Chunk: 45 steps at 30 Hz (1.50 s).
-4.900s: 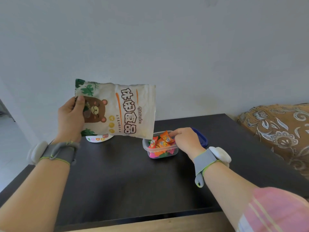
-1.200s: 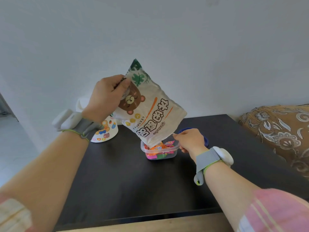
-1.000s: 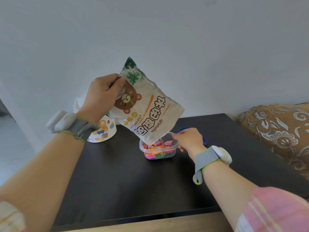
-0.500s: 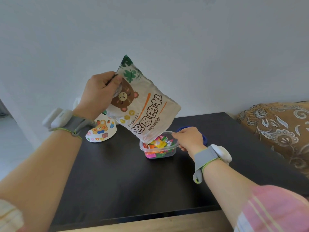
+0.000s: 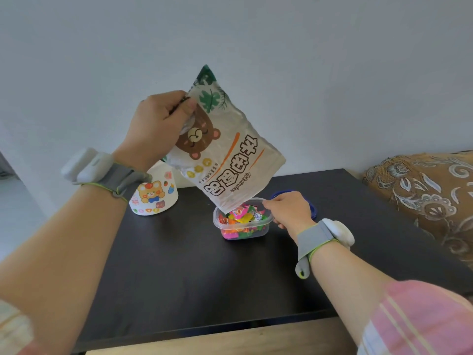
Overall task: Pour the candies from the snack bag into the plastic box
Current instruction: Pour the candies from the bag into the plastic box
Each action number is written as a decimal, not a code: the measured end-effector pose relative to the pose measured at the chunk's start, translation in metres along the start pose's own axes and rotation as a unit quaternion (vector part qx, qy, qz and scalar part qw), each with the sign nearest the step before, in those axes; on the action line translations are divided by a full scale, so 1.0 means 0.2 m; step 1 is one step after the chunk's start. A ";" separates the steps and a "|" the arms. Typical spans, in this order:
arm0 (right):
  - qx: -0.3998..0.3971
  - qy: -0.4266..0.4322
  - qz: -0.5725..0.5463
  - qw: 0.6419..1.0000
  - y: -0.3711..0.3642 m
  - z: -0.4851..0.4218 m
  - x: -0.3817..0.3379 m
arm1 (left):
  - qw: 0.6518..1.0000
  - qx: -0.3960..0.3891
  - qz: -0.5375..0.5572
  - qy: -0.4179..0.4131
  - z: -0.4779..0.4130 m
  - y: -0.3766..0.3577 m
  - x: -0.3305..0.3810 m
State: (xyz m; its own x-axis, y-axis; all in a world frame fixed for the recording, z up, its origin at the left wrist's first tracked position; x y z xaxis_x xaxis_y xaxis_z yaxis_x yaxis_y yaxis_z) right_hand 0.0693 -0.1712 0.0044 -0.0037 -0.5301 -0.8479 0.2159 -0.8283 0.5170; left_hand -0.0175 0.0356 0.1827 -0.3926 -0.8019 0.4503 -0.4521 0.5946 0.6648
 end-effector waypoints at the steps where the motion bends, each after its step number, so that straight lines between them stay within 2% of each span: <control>1: 0.001 0.001 0.003 1.000 0.00 0.00 0.00 | 1.000 -0.003 -0.009 0.004 0.00 -0.01 0.00; 6: -0.006 0.005 0.010 1.000 0.00 0.01 0.00 | 0.999 0.019 0.011 0.027 0.01 0.00 -0.04; 20: -0.012 0.002 0.010 1.000 0.00 0.02 0.00 | 0.999 0.020 -0.001 0.043 0.02 0.03 -0.07; 24: -0.009 0.004 0.008 1.000 0.00 0.03 0.00 | 0.996 0.052 -0.041 0.063 0.06 0.03 -0.10; 30: -0.011 0.005 0.004 1.000 0.00 0.05 -0.01 | 0.989 0.098 -0.009 0.114 0.09 0.05 -0.16; 34: -0.013 0.004 -0.003 1.000 0.01 0.07 -0.01 | 0.959 0.170 0.079 0.214 0.16 0.08 -0.28; 38: -0.012 0.011 -0.011 1.000 0.01 0.09 -0.02 | 0.906 0.219 0.180 0.315 0.30 0.09 -0.44; 43: -0.008 0.022 -0.002 1.000 0.00 0.11 -0.04 | 0.829 0.243 0.280 0.418 0.52 0.01 -0.52; 45: -0.004 0.022 -0.007 1.000 -0.01 0.11 -0.03 | 0.825 0.240 0.268 0.437 0.60 0.00 -0.57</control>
State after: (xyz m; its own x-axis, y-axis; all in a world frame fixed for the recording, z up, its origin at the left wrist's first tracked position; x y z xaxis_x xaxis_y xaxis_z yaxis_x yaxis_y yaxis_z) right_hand 0.0479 -0.1706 0.0120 0.0355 -0.5108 -0.8589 0.2242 -0.8335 0.5050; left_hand -0.0688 0.1335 0.0590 -0.0064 -0.0282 0.9996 -0.7482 0.6633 0.0139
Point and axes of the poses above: each hand's wrist, its own z-axis away from the middle knuckle, its own y-axis out of the back of the hand, x = y × z, the point moved 3 cm from there along -z, towards the middle knuckle, and after that the axes turned 13 degrees about -x, right-handed, at the moved point
